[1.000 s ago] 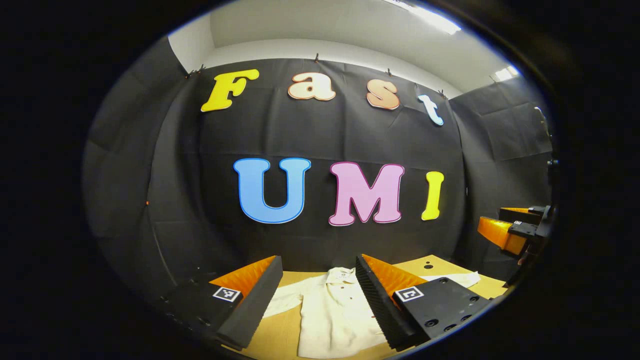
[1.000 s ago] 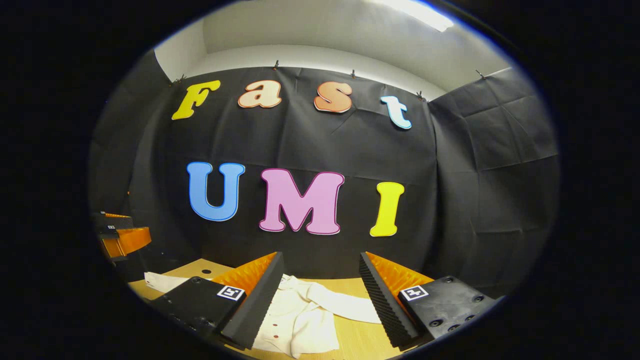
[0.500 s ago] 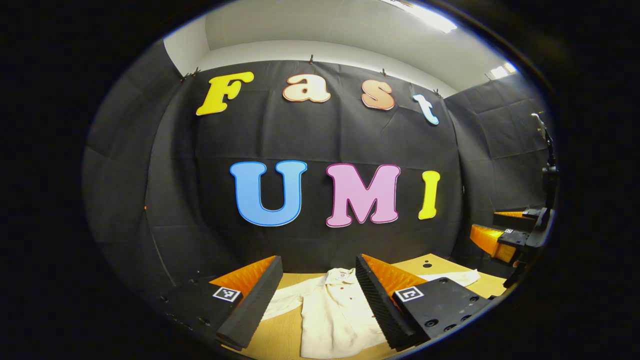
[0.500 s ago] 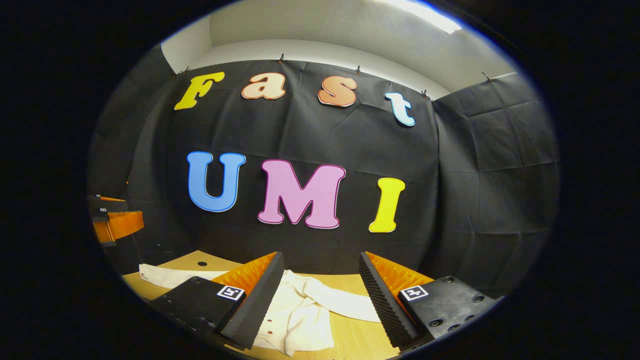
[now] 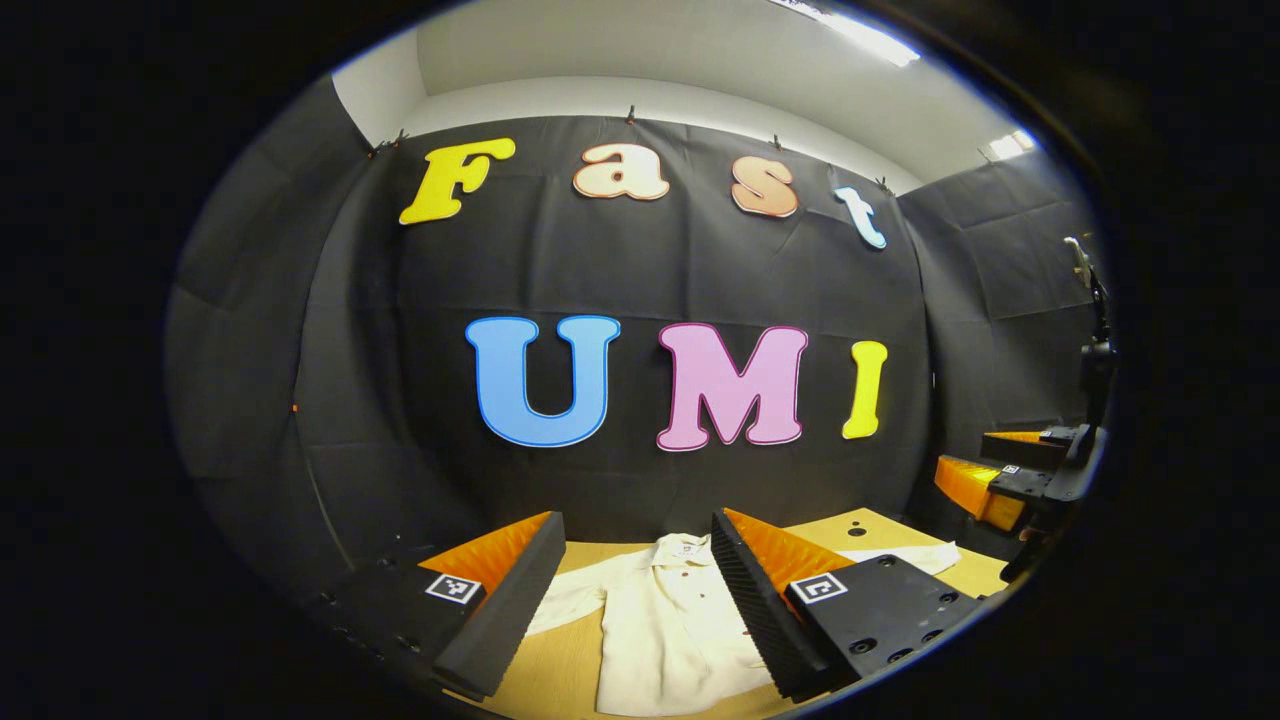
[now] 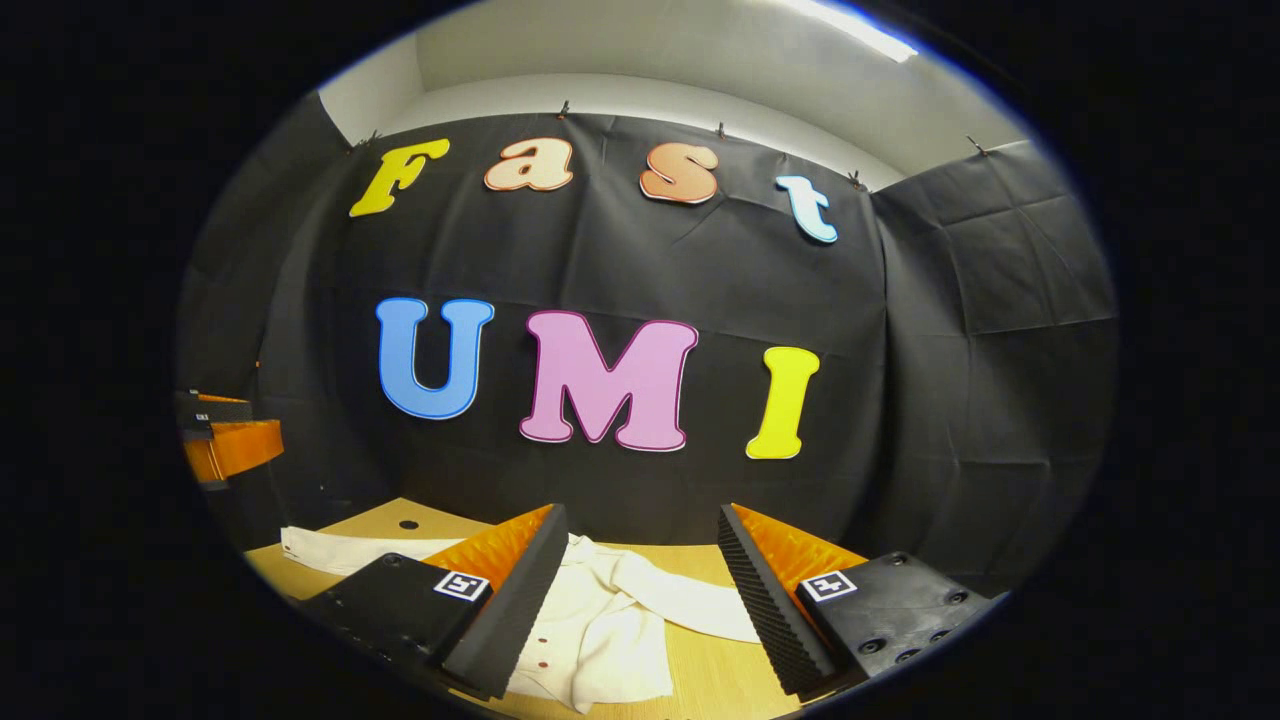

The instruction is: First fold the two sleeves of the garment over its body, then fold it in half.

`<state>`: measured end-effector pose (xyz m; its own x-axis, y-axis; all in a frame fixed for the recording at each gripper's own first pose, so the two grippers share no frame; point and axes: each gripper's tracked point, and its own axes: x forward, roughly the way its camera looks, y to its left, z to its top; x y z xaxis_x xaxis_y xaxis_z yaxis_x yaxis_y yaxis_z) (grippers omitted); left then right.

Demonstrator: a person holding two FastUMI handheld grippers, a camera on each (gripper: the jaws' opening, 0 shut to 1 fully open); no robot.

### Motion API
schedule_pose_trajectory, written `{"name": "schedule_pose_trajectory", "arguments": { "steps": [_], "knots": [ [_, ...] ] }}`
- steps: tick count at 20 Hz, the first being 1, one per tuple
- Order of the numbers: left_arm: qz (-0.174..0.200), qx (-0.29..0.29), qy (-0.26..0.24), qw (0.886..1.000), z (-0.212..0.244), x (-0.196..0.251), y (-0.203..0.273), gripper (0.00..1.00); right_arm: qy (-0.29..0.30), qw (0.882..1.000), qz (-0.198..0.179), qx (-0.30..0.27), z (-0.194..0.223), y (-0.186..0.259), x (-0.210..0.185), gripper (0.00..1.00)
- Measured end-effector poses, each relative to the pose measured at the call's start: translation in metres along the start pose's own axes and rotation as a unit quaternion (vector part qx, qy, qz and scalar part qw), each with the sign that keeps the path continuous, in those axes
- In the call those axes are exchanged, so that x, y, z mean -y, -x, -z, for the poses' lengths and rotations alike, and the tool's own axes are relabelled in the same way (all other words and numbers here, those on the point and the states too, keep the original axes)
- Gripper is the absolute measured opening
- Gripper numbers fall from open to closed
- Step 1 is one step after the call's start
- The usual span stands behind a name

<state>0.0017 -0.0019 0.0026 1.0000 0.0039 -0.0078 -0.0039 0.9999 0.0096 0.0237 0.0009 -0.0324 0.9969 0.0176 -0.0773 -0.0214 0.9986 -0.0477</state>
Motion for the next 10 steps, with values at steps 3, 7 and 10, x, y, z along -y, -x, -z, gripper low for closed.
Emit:
{"name": "schedule_pose_trajectory", "arguments": {
  "steps": [3, 7, 10],
  "knots": [
    [-0.003, -0.003, 0.0, 1.0, 0.002, 0.002, 0.0, 0.96, 0.008, 0.999, -0.005, -0.034, 0.019, -0.017, 0.005, 0.96],
    [-0.007, -0.014, 0.011, 1.0, 0.01, 0.012, 0.0, 0.96, -0.011, 0.994, -0.026, -0.105, 0.057, -0.048, 0.017, 0.97],
    [-0.016, -0.023, 0.013, 1.0, 0.016, 0.016, -0.002, 0.96, -0.028, 0.987, -0.025, -0.158, 0.088, -0.073, 0.041, 0.97]
  ]
}}
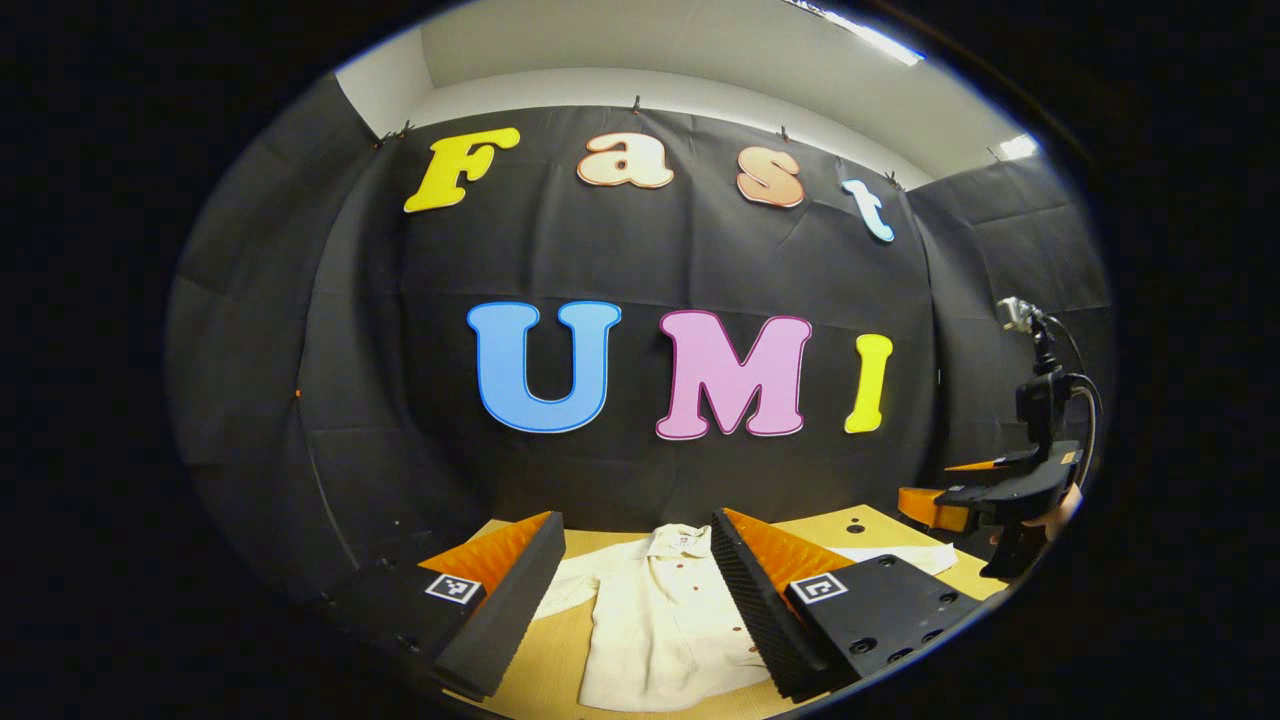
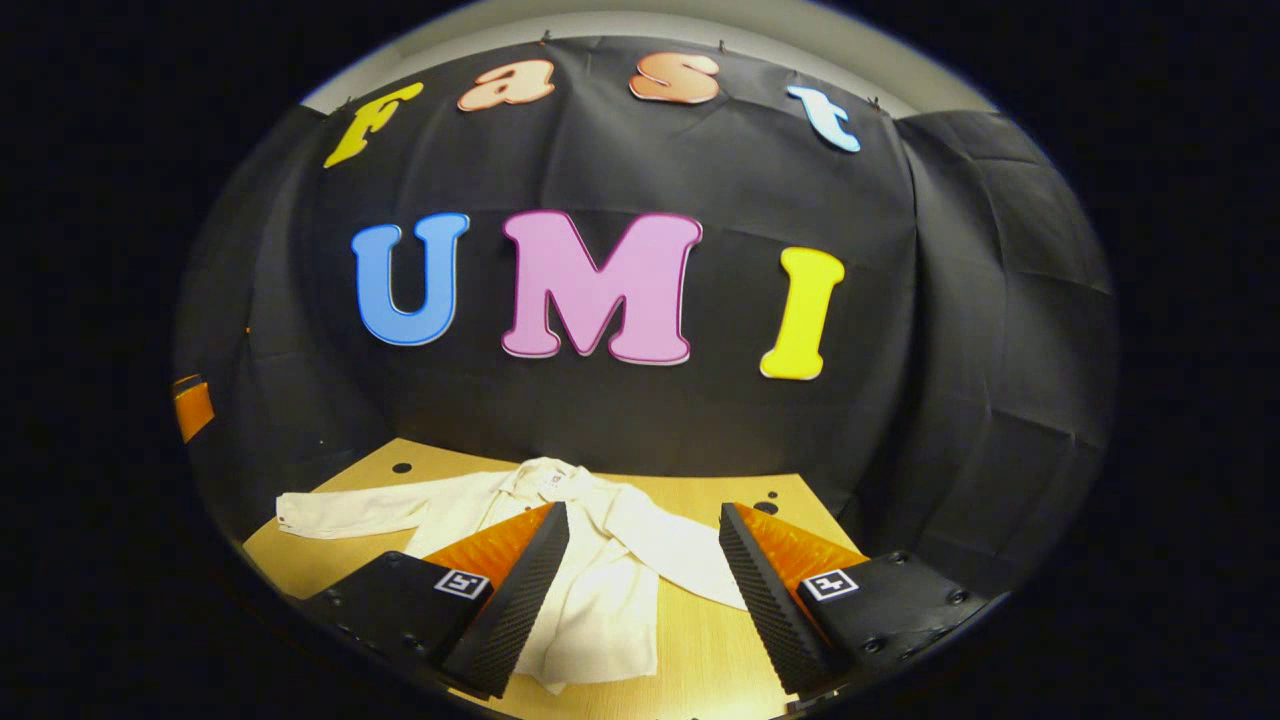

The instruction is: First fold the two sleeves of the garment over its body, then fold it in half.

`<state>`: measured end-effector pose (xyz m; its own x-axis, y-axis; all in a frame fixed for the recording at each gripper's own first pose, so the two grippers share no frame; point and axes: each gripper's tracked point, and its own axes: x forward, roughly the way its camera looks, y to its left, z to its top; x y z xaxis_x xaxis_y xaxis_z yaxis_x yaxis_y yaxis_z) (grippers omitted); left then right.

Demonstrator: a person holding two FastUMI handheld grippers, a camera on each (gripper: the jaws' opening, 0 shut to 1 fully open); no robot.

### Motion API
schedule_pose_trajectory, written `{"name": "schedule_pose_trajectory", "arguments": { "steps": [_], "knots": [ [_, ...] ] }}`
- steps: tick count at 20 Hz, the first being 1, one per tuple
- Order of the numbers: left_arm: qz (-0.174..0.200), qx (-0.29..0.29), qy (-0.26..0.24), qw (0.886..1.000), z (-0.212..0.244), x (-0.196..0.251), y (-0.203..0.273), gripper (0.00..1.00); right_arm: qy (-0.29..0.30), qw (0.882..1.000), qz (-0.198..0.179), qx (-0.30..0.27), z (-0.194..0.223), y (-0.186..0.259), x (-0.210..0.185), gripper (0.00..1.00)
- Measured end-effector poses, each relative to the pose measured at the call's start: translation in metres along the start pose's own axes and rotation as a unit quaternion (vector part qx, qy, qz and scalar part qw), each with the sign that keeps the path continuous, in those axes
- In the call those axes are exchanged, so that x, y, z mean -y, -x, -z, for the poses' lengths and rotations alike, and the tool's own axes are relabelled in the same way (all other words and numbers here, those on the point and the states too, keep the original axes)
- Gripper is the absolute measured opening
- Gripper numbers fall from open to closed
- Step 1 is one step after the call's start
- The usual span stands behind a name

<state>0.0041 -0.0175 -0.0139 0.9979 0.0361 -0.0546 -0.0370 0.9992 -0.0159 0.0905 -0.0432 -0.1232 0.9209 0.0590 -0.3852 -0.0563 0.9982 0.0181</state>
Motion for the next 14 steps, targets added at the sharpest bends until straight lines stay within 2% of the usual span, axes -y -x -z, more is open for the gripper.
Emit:
{"name": "schedule_pose_trajectory", "arguments": {
  "steps": [6, 10, 14],
  "knots": [
    [-0.018, -0.018, -0.011, 1.0, 0.01, 0.01, -0.024, 0.96, -0.021, 0.993, 0.063, -0.095, 0.054, -0.055, 0.096, 0.97],
    [-0.021, -0.031, -0.003, 0.999, 0.017, 0.025, -0.042, 0.96, -0.039, 0.98, 0.102, -0.166, 0.107, -0.084, 0.164, 0.97],
    [-0.023, -0.044, -0.014, 0.999, 0.025, 0.038, -0.058, 0.96, -0.056, 0.965, 0.143, -0.214, 0.154, -0.105, 0.226, 1.0]
  ]
}}
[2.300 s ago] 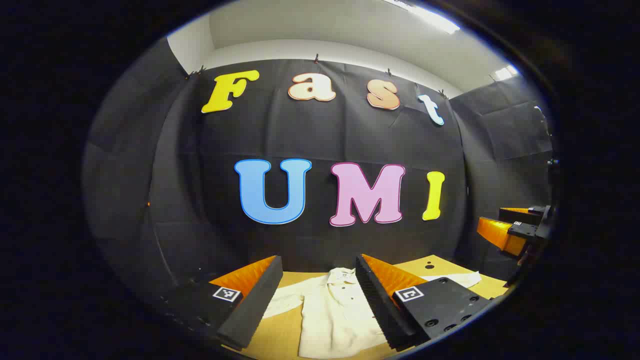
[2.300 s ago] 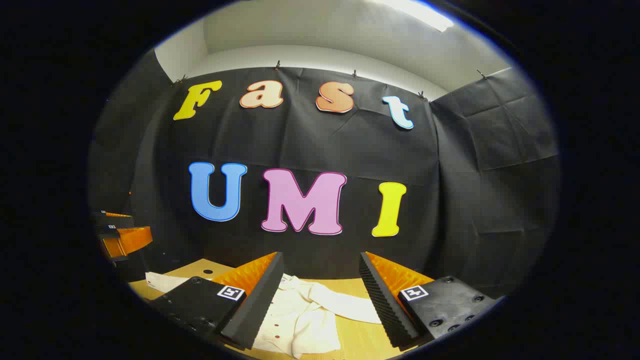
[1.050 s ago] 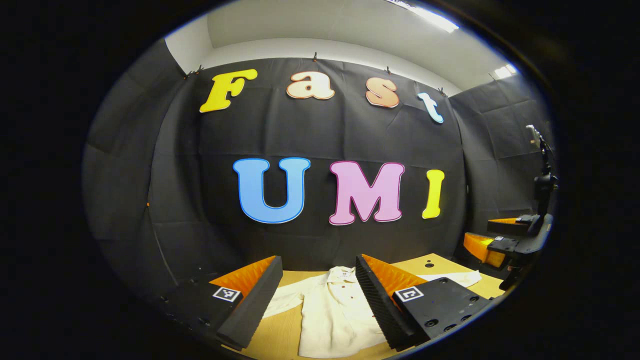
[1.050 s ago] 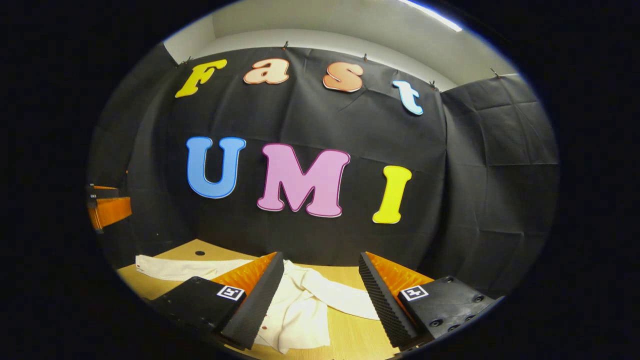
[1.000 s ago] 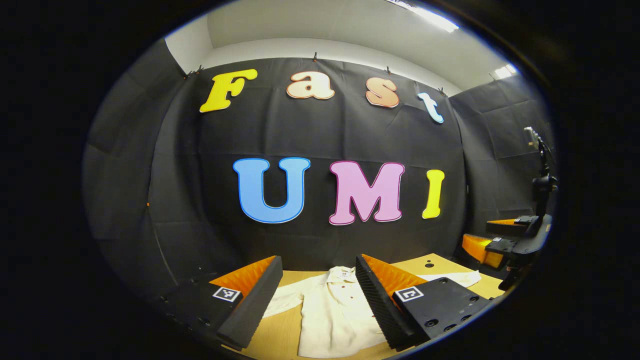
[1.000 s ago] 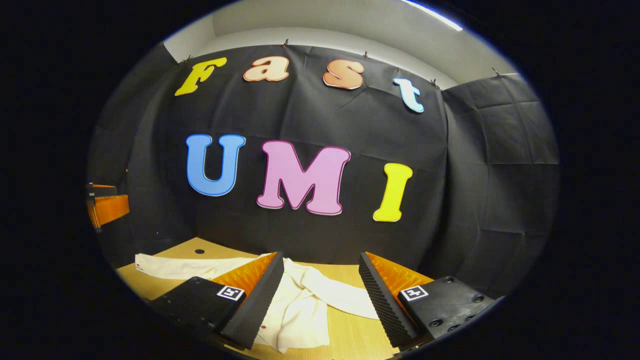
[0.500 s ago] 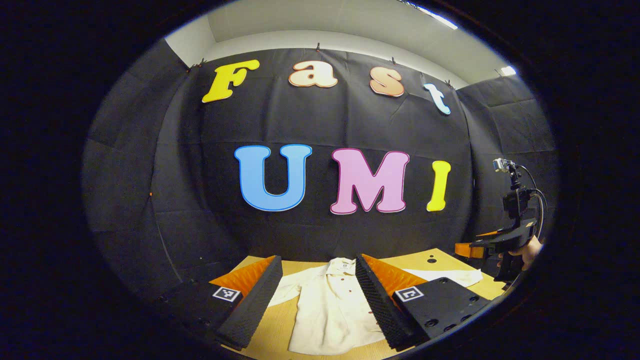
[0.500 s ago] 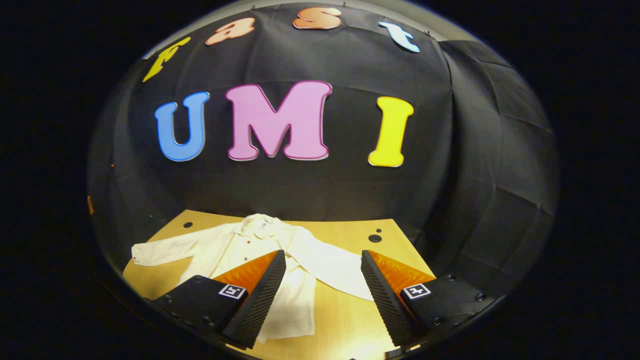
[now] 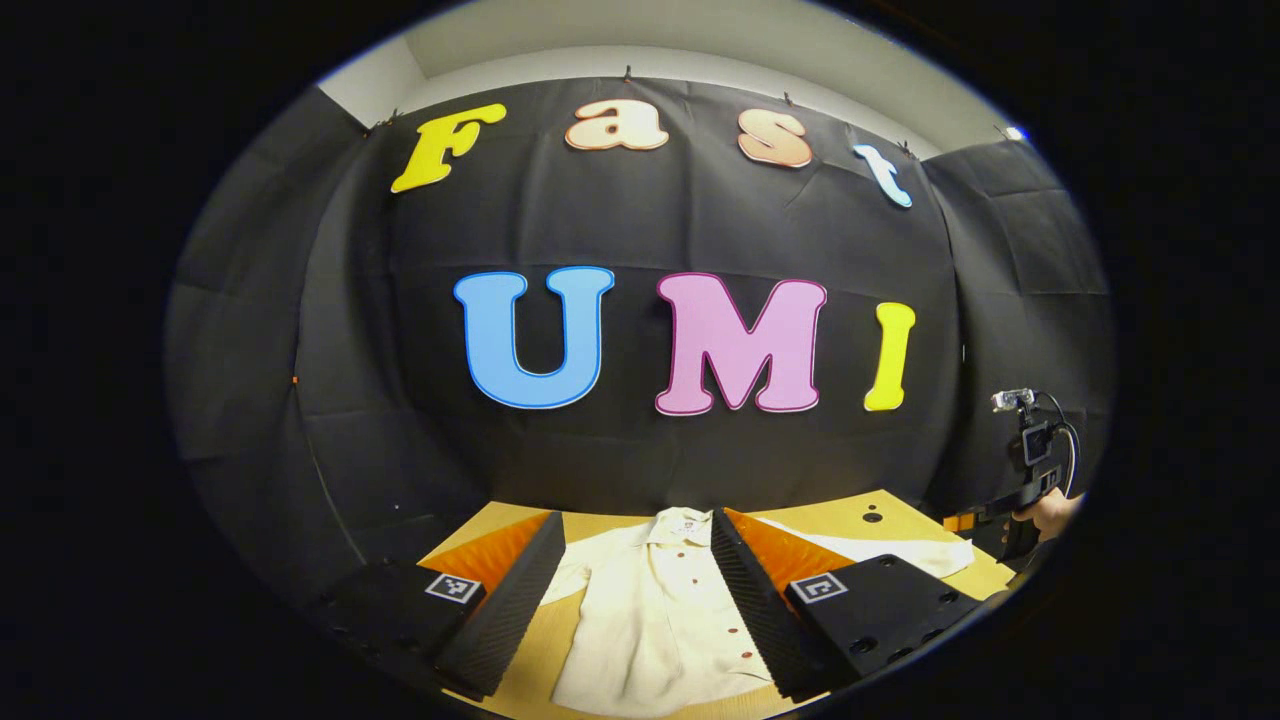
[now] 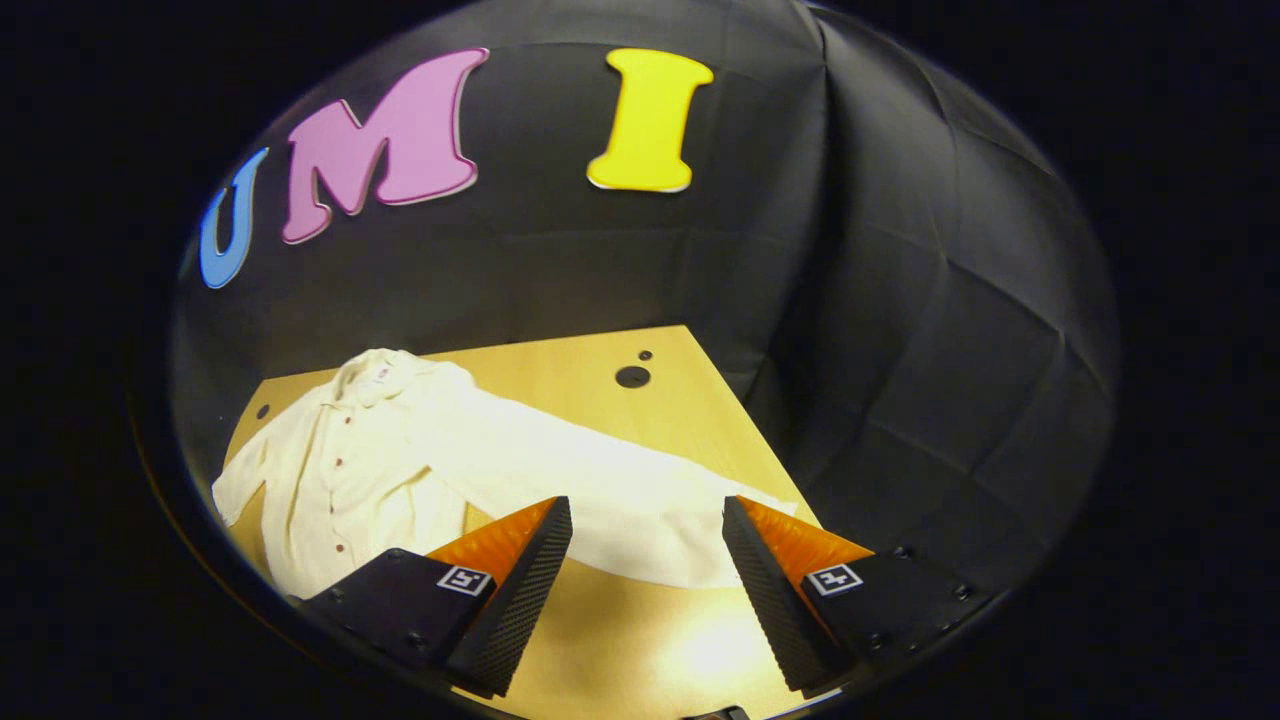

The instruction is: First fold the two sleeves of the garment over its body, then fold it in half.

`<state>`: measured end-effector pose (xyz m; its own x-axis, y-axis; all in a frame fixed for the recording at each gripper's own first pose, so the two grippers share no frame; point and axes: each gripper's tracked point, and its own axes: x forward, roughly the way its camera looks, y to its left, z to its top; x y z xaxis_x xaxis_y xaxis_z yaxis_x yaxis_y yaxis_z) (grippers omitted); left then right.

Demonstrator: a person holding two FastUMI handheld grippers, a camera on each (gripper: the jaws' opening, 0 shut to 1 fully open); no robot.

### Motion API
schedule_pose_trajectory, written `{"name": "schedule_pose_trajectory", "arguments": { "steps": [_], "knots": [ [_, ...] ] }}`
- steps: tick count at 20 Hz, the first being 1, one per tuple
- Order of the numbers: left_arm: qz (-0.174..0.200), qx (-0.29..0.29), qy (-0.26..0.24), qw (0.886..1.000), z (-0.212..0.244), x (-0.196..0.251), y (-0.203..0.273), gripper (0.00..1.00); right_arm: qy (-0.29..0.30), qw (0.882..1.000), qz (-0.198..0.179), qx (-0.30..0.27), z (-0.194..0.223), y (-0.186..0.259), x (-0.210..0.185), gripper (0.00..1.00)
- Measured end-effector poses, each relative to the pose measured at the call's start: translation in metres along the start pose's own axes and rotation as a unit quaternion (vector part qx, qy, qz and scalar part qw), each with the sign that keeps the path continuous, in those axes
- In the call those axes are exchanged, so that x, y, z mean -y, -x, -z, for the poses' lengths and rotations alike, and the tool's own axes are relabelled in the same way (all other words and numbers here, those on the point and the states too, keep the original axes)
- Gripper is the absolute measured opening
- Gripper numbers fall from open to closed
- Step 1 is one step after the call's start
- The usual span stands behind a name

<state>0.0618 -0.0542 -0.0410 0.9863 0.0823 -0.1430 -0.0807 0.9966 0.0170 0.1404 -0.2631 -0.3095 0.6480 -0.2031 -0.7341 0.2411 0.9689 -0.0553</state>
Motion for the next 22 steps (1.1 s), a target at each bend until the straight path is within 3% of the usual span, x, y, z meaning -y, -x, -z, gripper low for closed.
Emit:
{"name": "schedule_pose_trajectory", "arguments": {
  "steps": [7, 12, 13, 15, 16, 18, 20, 22],
  "knots": [
    [0.012, -0.026, -0.009, 1.0, 0.013, 0.028, -0.025, 0.96, -0.047, 0.993, 0.065, -0.082, 0.037, -0.072, 0.077, 0.98],
    [0.011, -0.038, -0.004, 0.999, 0.021, 0.039, -0.034, 0.96, -0.081, 0.983, 0.076, -0.145, 0.078, -0.102, 0.103, 0.97],
    [0.01, -0.041, -0.003, 0.999, 0.022, 0.041, -0.034, 0.96, -0.082, 0.982, 0.076, -0.149, 0.083, -0.106, 0.107, 0.91],
    [0.007, -0.043, 0.001, 0.999, 0.024, 0.044, -0.034, 0.96, -0.115, 0.977, 0.065, -0.167, 0.091, -0.107, 0.111, 0.7],
    [0.006, -0.047, 0.001, 0.999, 0.028, 0.045, -0.034, 0.96, -0.131, 0.974, 0.061, -0.174, 0.097, -0.11, 0.109, 0.75],
    [0.003, -0.052, 0.0, 0.999, 0.031, 0.046, -0.034, 0.96, -0.143, 0.969, 0.055, -0.192, 0.112, -0.119, 0.105, 0.75],
    [0.002, -0.056, -0.003, 0.998, 0.031, 0.048, -0.033, 0.96, -0.13, 0.973, 0.062, -0.181, 0.108, -0.123, 0.107, 0.67],
    [0.005, -0.056, -0.008, 0.998, 0.029, 0.049, -0.033, 0.96, -0.127, 0.974, 0.056, -0.177, 0.106, -0.131, 0.103, 0.48]
  ]
}}
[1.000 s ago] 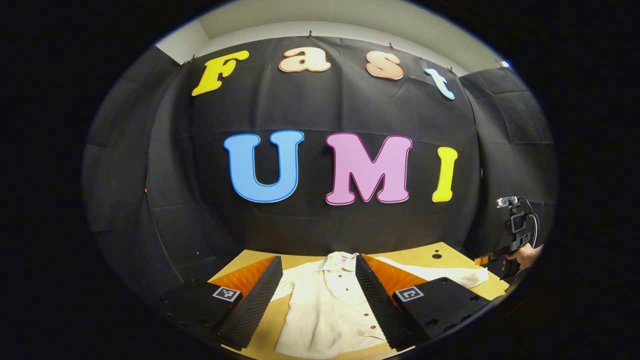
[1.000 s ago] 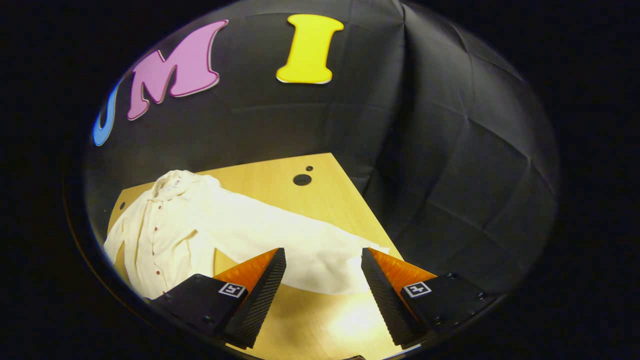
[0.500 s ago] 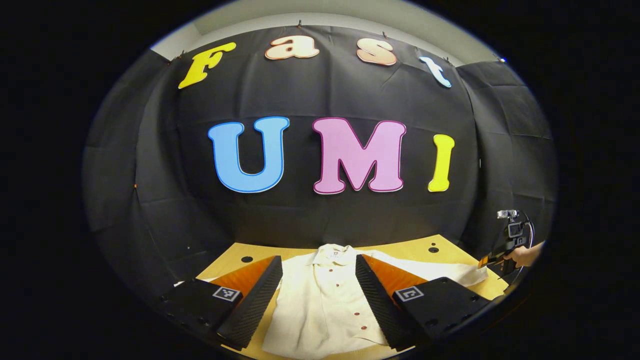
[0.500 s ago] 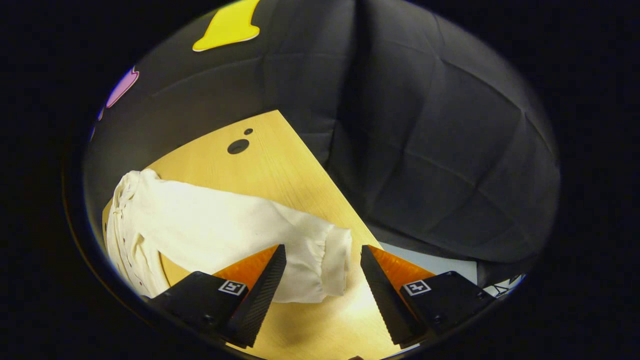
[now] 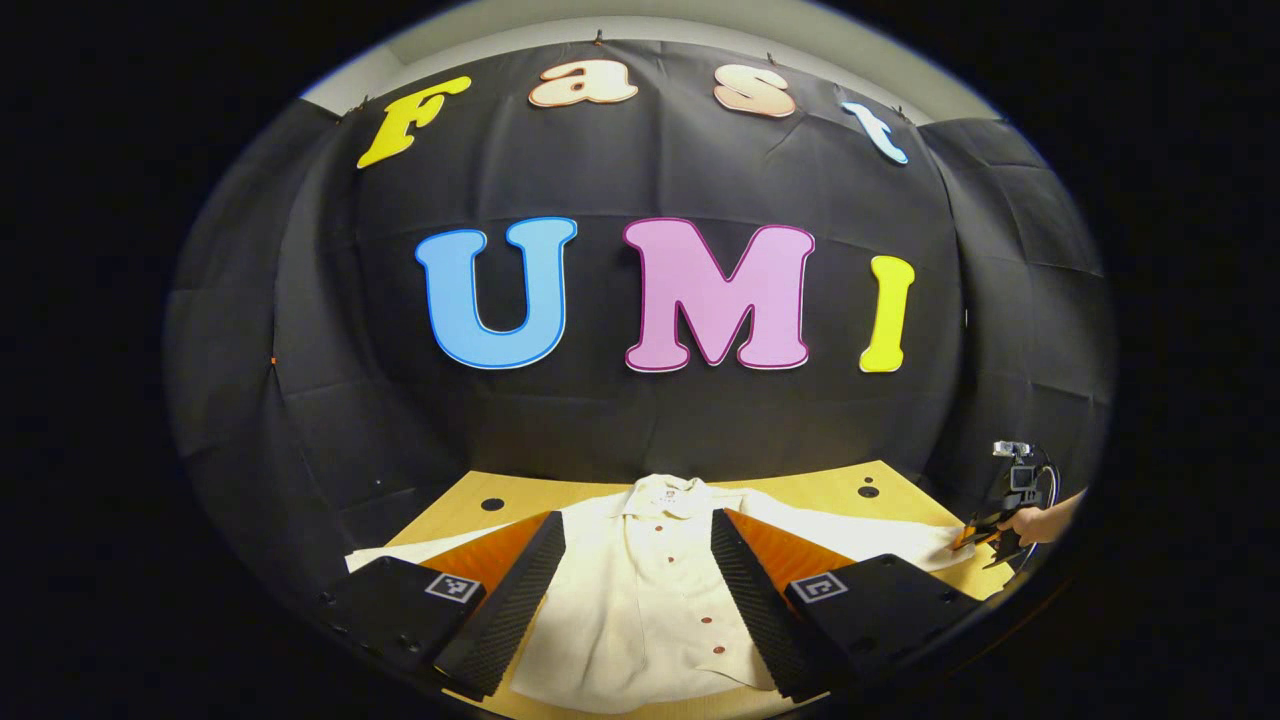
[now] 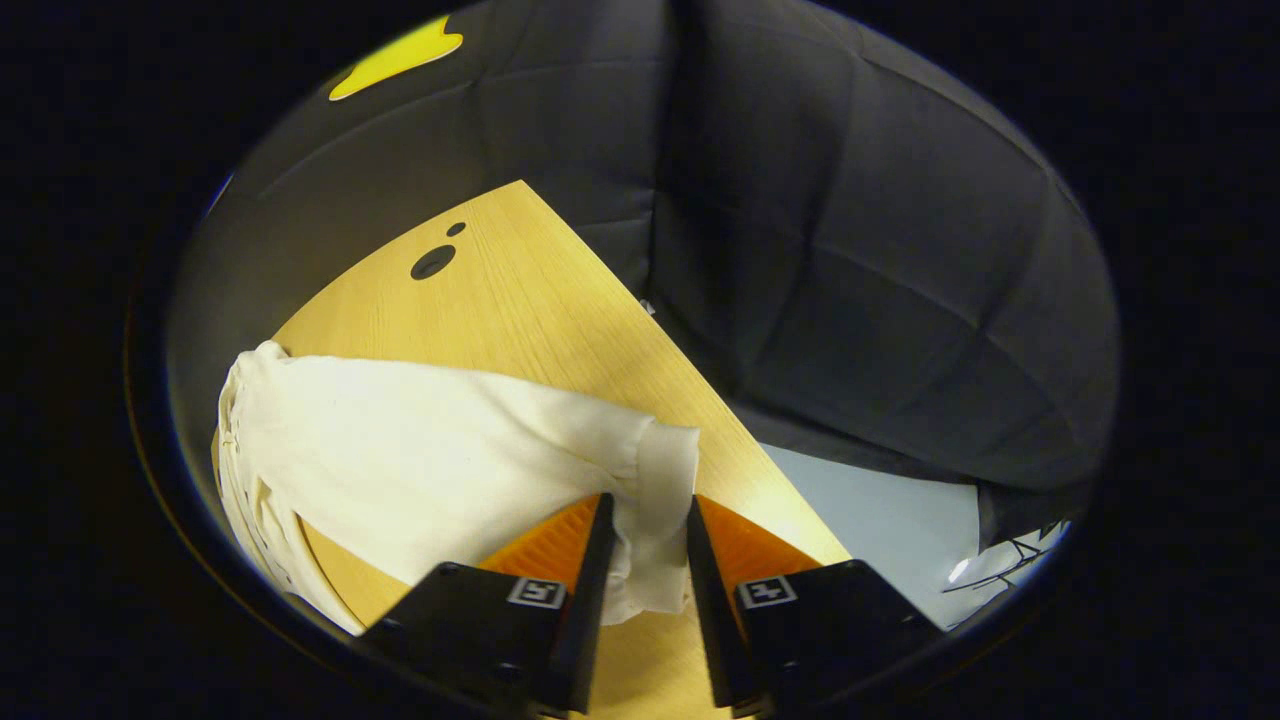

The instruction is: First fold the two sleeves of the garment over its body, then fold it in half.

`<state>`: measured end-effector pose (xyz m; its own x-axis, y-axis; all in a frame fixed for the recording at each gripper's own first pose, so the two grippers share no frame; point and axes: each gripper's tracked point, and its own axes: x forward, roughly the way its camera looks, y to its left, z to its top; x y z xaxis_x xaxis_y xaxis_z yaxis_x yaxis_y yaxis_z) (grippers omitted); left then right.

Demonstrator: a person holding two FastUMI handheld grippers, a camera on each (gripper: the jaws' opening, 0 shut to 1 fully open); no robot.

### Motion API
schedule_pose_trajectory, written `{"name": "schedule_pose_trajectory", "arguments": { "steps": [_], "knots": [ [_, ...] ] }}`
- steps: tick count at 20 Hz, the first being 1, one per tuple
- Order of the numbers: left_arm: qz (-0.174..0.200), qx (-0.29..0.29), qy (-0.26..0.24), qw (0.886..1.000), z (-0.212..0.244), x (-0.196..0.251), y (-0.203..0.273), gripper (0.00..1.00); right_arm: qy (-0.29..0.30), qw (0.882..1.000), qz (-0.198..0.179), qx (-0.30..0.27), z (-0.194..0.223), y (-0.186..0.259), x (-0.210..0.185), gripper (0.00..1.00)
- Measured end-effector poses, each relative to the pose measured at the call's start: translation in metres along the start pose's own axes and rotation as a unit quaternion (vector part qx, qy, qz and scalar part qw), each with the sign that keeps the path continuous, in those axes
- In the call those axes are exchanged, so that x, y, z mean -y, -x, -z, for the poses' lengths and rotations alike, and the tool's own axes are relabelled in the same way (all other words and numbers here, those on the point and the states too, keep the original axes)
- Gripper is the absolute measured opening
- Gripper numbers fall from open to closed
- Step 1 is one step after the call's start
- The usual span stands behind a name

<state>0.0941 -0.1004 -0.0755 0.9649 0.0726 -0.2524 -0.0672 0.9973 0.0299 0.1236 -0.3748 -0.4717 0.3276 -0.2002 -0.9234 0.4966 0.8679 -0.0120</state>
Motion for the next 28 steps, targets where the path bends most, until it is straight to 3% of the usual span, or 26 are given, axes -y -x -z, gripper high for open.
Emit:
{"name": "schedule_pose_trajectory", "arguments": {
  "steps": [1, 2, 5, 10, 17, 22, 26, 28],
  "knots": [
    [0.003, 0.001, -0.003, 1.0, -0.001, 0.0, -0.001, 0.96, -0.001, 1.0, 0.003, -0.002, 0.0, 0.0, -0.002, 0.3],
    [0.004, 0.003, -0.005, 1.0, 0.0, -0.001, -0.002, 0.96, 0.001, 1.0, 0.003, 0.003, -0.001, 0.0, -0.002, 0.19],
    [0.003, 0.001, -0.003, 1.0, 0.001, -0.007, -0.008, 0.96, 0.026, 0.999, 0.009, 0.021, -0.009, 0.008, -0.01, 0.06],
    [-0.011, 0.012, 0.006, 1.0, -0.003, -0.034, -0.01, 0.96, 0.098, 0.99, -0.041, 0.087, -0.044, 0.054, -0.077, 0.06],
    [-0.058, 0.017, 0.029, 0.998, 0.004, -0.097, -0.001, 0.96, 0.188, 0.959, -0.162, 0.137, -0.066, 0.13, -0.255, 0.06],
    [-0.094, 0.013, 0.045, 0.994, 0.019, -0.148, 0.012, 0.96, 0.248, 0.926, -0.248, 0.14, -0.033, 0.187, -0.402, 0.05],
    [-0.127, 0.002, 0.064, 0.99, 0.034, -0.193, 0.025, 0.96, 0.3, 0.898, -0.297, 0.126, 0.016, 0.218, -0.494, 0.06],
    [-0.142, 0.0, 0.069, 0.987, 0.04, -0.213, 0.031, 0.96, 0.317, 0.887, -0.316, 0.112, 0.04, 0.229, -0.522, 0.06]
  ]
}}
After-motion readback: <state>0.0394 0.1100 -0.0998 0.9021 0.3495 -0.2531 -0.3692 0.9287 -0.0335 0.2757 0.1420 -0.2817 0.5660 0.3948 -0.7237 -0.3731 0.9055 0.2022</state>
